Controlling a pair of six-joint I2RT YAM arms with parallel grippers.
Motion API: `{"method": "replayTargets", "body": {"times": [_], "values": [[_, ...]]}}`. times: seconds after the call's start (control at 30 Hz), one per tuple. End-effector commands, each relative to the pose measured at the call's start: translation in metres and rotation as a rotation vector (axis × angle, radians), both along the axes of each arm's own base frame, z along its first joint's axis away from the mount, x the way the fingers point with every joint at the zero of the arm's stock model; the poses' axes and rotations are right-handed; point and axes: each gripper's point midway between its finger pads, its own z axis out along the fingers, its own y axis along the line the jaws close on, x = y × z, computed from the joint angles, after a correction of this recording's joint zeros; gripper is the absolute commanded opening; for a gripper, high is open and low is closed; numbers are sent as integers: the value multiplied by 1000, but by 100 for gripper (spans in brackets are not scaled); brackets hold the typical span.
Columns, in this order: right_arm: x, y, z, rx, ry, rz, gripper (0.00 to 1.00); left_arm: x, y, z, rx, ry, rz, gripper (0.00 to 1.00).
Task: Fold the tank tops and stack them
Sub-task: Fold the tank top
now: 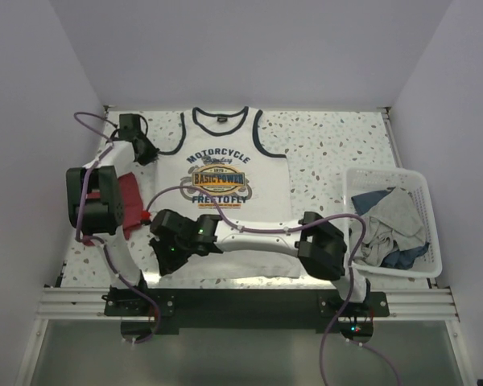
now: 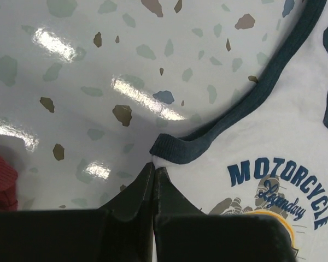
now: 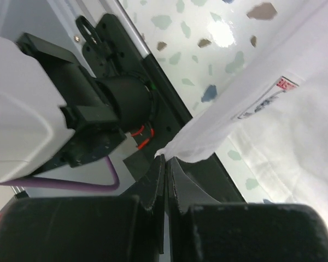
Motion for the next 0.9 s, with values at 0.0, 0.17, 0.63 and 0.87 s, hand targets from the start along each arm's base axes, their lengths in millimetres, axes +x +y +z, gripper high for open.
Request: {"method": "replayTargets", "body": {"times": [0.0, 0.17, 0.63, 0.87], "values": [[1, -13, 36, 71, 33, 0, 0, 23, -13, 56, 39, -145, -53, 0], [16, -52, 17, 26, 23, -73, 0, 26, -62, 56, 17, -149, -149, 0], [21, -121, -22, -46, 10, -234, 0, 27, -168, 34, -15, -128, -299, 0], [22, -137, -33, -66, 6, -279, 0, 23, -189, 26, -14, -119, -335, 0]]}}
